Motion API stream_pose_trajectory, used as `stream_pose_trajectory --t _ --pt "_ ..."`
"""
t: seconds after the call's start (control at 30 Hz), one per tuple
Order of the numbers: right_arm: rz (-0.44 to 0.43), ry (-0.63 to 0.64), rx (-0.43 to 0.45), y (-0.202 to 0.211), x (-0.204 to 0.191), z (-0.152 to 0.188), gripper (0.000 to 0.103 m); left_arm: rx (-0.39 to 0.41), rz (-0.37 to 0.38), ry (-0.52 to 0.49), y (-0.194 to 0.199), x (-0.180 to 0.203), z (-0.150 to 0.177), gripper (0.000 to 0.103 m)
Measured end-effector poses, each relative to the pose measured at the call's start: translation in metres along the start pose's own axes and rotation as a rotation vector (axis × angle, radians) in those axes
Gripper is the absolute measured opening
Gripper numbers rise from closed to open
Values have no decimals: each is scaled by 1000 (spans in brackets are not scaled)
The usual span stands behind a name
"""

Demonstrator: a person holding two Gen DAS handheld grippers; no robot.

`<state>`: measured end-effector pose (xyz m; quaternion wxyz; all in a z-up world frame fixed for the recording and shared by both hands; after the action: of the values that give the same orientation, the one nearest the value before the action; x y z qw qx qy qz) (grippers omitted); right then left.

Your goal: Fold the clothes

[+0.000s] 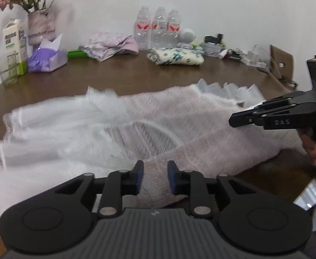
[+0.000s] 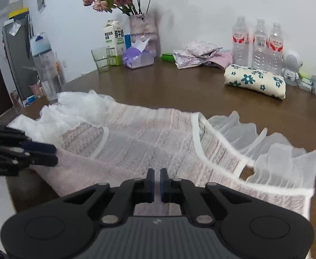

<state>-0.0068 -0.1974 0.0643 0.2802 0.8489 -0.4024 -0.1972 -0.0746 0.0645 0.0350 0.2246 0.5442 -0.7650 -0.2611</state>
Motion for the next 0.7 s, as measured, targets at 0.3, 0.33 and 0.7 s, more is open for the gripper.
stream_pose_trajectory --t 0.3,0.33,0.7 --pt "21 269 2 -27 57 -102 39 -41 46 -453 -56 -45 -105 82" --pt "-5 316 -10 -43 61 -108 39 -73 103 -483 -75 -47 -106 82" --pt "-204 430 -232 -116 69 -80 27 -229 266 -375 -141 -98 -82 56"
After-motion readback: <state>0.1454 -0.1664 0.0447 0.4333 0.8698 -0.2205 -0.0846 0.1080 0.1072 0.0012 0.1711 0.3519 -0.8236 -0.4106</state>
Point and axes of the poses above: each gripper's, at about its wrist camera, not at the fingertips, and y roughly against the way its jaws point, x to its right, z to its underside, the point moved 3 cm from there along -y, roughly the way its jaws point, and after that the axes turned 2 degrees about -x, right-handed, at the moved point
